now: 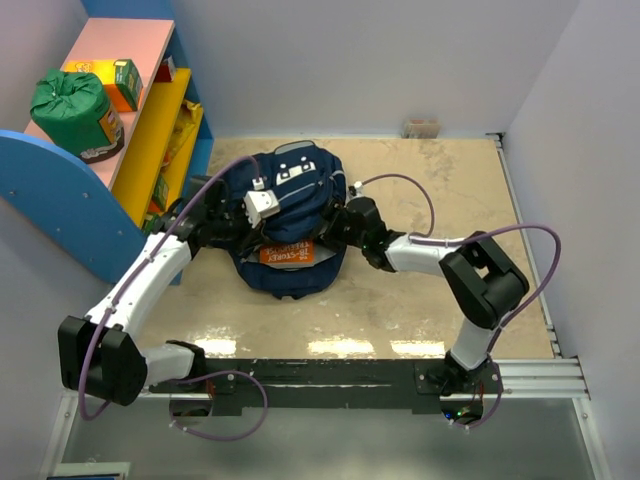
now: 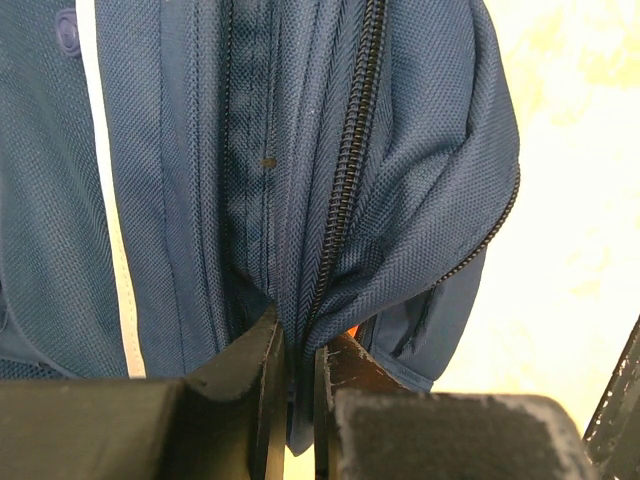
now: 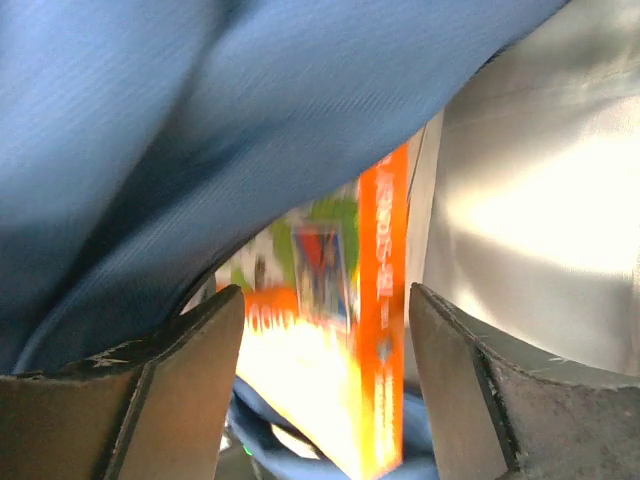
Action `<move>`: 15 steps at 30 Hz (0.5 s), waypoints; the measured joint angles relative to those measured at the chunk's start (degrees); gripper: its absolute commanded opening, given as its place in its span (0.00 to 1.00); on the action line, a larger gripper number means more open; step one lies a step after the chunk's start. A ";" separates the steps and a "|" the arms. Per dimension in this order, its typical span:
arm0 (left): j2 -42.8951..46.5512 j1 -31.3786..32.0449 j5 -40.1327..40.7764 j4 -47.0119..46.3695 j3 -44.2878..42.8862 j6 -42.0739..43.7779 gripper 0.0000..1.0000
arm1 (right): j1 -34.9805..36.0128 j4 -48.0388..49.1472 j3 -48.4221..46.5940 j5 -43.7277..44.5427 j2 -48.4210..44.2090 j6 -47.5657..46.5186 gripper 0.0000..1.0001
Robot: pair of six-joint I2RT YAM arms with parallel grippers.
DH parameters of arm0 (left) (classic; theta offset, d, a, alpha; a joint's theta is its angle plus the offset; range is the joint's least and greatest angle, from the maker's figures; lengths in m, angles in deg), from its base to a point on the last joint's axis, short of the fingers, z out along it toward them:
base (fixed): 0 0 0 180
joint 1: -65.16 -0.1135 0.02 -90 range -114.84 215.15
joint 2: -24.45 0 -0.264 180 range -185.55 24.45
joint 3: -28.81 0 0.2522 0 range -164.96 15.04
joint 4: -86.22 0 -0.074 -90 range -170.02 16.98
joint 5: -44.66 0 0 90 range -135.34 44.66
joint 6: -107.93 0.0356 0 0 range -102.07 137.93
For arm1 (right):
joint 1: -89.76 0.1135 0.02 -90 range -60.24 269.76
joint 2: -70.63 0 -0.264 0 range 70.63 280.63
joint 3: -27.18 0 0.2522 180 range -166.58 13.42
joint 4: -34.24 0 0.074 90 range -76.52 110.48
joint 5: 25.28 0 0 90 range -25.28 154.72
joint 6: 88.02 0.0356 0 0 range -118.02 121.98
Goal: Pack the student bag
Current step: Place the book in the student bag.
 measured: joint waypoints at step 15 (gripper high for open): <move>0.20 -0.02 -0.09 -0.96 0.85 -0.92 0.00 | 4.92 4.57 13.90 5.01 -16.26 -16.13 0.29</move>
